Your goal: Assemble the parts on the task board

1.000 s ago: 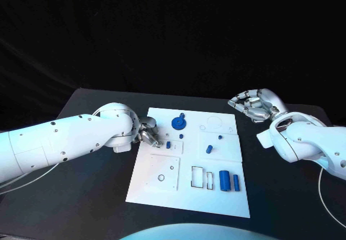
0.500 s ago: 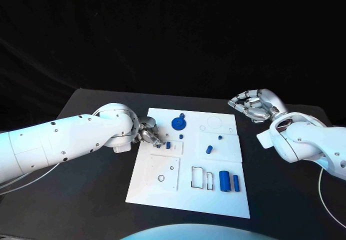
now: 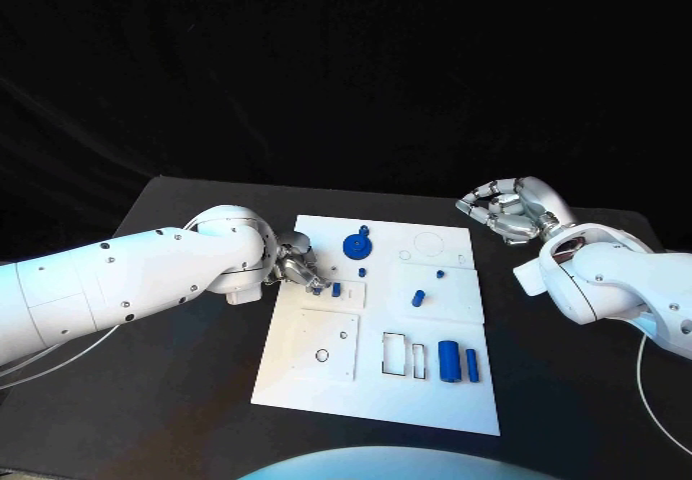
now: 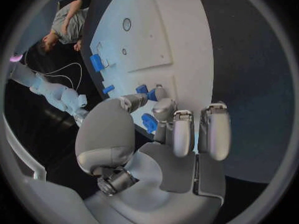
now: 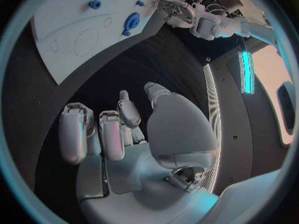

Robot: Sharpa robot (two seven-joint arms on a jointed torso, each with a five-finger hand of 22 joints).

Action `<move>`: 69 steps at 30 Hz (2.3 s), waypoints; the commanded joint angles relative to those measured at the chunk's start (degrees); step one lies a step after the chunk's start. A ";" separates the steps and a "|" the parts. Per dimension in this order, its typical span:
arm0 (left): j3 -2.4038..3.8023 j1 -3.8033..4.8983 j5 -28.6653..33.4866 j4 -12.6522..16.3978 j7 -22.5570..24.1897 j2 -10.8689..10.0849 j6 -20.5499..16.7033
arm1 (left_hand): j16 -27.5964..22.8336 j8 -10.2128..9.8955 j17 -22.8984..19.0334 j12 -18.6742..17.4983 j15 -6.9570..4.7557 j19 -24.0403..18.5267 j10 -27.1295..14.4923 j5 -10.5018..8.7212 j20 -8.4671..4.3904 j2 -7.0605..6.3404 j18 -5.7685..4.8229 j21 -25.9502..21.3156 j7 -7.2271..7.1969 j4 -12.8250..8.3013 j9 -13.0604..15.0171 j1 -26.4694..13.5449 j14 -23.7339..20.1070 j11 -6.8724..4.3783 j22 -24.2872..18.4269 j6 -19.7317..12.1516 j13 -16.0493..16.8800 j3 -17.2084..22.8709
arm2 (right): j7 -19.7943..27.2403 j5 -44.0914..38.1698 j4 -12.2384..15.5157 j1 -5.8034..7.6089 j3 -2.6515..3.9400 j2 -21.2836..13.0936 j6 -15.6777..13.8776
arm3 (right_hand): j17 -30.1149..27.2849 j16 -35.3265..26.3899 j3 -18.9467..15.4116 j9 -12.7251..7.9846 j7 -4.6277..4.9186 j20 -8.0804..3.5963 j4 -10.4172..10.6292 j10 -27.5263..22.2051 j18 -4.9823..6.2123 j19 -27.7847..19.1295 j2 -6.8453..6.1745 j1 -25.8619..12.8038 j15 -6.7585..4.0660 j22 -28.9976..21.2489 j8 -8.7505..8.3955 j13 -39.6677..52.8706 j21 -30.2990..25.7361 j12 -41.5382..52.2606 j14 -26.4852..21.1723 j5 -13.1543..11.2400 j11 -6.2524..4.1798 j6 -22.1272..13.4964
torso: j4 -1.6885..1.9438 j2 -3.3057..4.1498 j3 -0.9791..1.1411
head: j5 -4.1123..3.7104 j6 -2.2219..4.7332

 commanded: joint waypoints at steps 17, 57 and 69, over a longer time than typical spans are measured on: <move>-0.06 -0.09 5.53 -0.21 0.07 -0.47 -0.21 | -0.57 -0.87 12.97 -0.40 -0.19 -0.79 -0.97 0.56 0.03 1.57 0.11 -0.79 0.99 -6.33 1.04 11.85 5.39 0.25 3.97 -2.40 -1.25 10.12 | -0.10 -0.62 -0.01 -0.07 0.00 -0.03 0.83 | 4.61 -0.29 -0.56 -0.07 0.06 0.13 0.04 -0.35 0.58 -0.45 0.47 -0.11 -0.47 7.00 0.27 -0.08 -0.53 -0.29 3.69 0.42 -0.01 -0.51 | -0.01 -0.01 -0.02 | 0.05 -0.15; 1.41 4.28 22.79 -6.69 0.42 -0.46 16.39 | -1.93 -4.60 10.29 -3.54 1.44 -4.79 -5.41 -2.06 1.54 4.70 1.37 -4.32 3.16 -7.57 0.14 13.58 4.46 2.19 -1.26 -5.51 -6.17 8.40 | -0.29 -0.74 -0.05 -0.22 -0.01 0.07 0.96 | 4.61 -0.29 -0.56 -0.07 0.06 0.13 0.04 -0.35 0.58 -0.45 0.47 -0.11 -0.47 7.00 0.27 -0.08 -0.53 -0.29 3.69 0.42 -0.01 -0.51 | -0.10 0.00 0.10 | -0.35 -0.45; 0.67 6.33 17.57 -12.20 0.14 4.67 23.93 | -1.56 -5.40 10.99 -2.89 1.58 -4.48 -5.31 -1.87 1.75 4.23 1.27 -4.08 3.26 -9.37 -0.14 15.18 4.67 2.27 -0.74 -5.02 -5.59 8.10 | -0.35 -0.74 -0.18 -0.26 -0.01 0.37 1.01 | 4.76 -0.24 -0.80 -0.10 0.05 0.12 0.04 -0.27 0.56 -0.39 0.59 -0.17 -0.48 7.07 0.37 0.00 -0.48 -0.22 3.72 0.45 -0.02 -0.50 | -0.11 0.00 0.04 | 0.03 -0.51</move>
